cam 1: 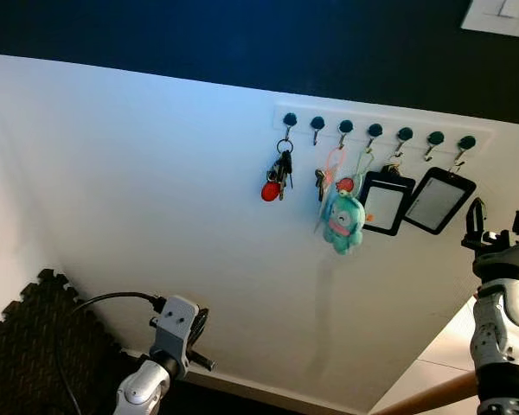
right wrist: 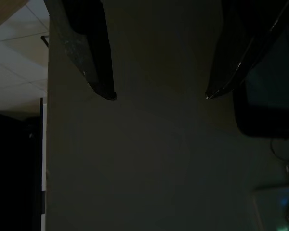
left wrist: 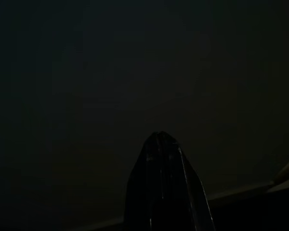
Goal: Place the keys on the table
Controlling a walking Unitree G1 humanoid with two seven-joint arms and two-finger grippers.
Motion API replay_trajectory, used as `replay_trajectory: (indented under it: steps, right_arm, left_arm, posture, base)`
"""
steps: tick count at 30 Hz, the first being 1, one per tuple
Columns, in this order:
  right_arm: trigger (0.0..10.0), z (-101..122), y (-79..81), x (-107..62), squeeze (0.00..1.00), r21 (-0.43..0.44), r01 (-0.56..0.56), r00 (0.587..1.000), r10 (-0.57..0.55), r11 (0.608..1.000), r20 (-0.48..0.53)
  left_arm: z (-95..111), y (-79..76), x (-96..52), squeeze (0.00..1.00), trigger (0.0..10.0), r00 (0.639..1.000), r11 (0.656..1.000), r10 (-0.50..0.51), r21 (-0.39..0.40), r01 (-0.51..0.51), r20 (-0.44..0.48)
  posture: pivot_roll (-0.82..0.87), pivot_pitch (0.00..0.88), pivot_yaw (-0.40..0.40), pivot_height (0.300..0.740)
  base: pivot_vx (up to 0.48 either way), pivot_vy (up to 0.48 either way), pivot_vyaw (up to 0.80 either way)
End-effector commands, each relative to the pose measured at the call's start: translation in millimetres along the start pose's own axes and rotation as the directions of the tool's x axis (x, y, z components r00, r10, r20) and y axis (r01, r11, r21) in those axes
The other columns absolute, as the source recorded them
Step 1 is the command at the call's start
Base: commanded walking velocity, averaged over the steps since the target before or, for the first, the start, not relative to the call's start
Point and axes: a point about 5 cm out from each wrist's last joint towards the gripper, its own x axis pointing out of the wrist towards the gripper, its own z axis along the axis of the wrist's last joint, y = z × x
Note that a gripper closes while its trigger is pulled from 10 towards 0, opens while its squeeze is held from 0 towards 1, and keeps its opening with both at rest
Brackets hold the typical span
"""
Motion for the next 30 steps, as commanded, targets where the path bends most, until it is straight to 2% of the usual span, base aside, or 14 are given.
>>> replay_trajectory:
  steps: [1, 6, 14, 19, 21, 25, 28, 29, 30]
  right_arm:
    - [10.0, -9.1, -1.5, -5.5, 0.0, 0.0, 0.006, 1.0, -0.006, 1.0, -0.024]
    - [10.0, -12.3, -0.2, -7.4, 0.0, -0.002, 0.001, 1.0, -0.001, 1.0, -0.03]
    - [10.0, -14.6, 1.6, -6.1, 0.0, -0.001, -0.027, 0.998, 0.027, 1.0, -0.063]
    - [10.0, -14.6, 2.4, -0.3, 0.0, 0.035, -0.082, 0.992, 0.085, 0.996, -0.098]
    - [10.0, -13.3, 1.4, 0.2, 0.0, 0.041, -0.095, 0.99, 0.099, 0.995, -0.097]
    - [10.0, -7.1, -10.8, -1.5, 0.0, 0.047, -0.117, 0.989, 0.12, 0.992, -0.085]
    - [10.0, -6.2, -12.0, -2.5, 0.0, 0.045, -0.133, 0.987, 0.136, 0.99, -0.084]
    - [10.0, -2.0, -12.6, -4.4, 0.0, 0.051, -0.203, 0.975, 0.207, 0.978, -0.079]
    - [10.0, -2.0, -12.6, -4.4, 0.0, 0.051, -0.203, 0.975, 0.207, 0.978, -0.079]
  left_arm:
    - [6.3, 8.8, 2.1, 0.0, 10.0, 1.0, 0.999, 0.011, 0.038, -0.012, 0.008]
    - [9.1, 12.2, 2.7, 0.0, 10.0, 1.0, 0.999, 0.011, 0.038, -0.012, 0.014]
    - [10.8, 6.8, 3.6, 0.0, 10.0, 1.0, 0.999, -0.016, 0.033, 0.015, 0.025]
    - [13.6, 1.6, 4.6, 0.0, 10.0, 0.998, 0.999, -0.042, 0.033, 0.04, 0.041]
    - [14.0, 0.7, 4.4, 0.0, 10.0, 0.998, 0.998, -0.051, 0.035, 0.049, 0.044]
    - [13.0, -0.8, 2.4, 0.0, 10.0, 0.997, 0.997, -0.062, 0.04, 0.061, 0.039]
    - [12.4, -1.2, 1.9, 0.0, 10.0, 0.997, 0.997, -0.065, 0.04, 0.064, 0.037]
    - [11.9, -2.2, 1.7, 0.0, 10.0, 0.997, 0.997, -0.073, 0.04, 0.072, 0.035]
    - [11.9, -2.2, 1.7, 0.0, 10.0, 0.997, 0.997, -0.073, 0.04, 0.072, 0.035]
  posture:
    - [0.08, 0.027, -0.047, 0.74]
    - [0.08, 0.033, -0.044, 0.74]
    - [0.08, 0.042, -0.048, 0.74]
    - [0.08, 0.044, -0.053, 0.74]
    - [0.08, 0.045, -0.054, 0.74]
    - [0.08, 0.045, -0.053, 0.74]
    - [0.07, 0.043, -0.052, 0.74]
    - [0.07, 0.042, -0.051, 0.74]
    - [0.07, 0.042, -0.051, 0.74]
  base:
    - [0.0, 0.0, 0.0]
    - [0.0, 0.0, 0.0]
    - [0.0, 0.0, 0.0]
    - [0.0, 0.0, 0.0]
    - [0.0, 0.0, 0.0]
    - [0.0, 0.0, 0.0]
    - [0.0, 0.0, 0.0]
    - [0.0, 0.0, 0.0]
    - [0.0, 0.0, 0.0]
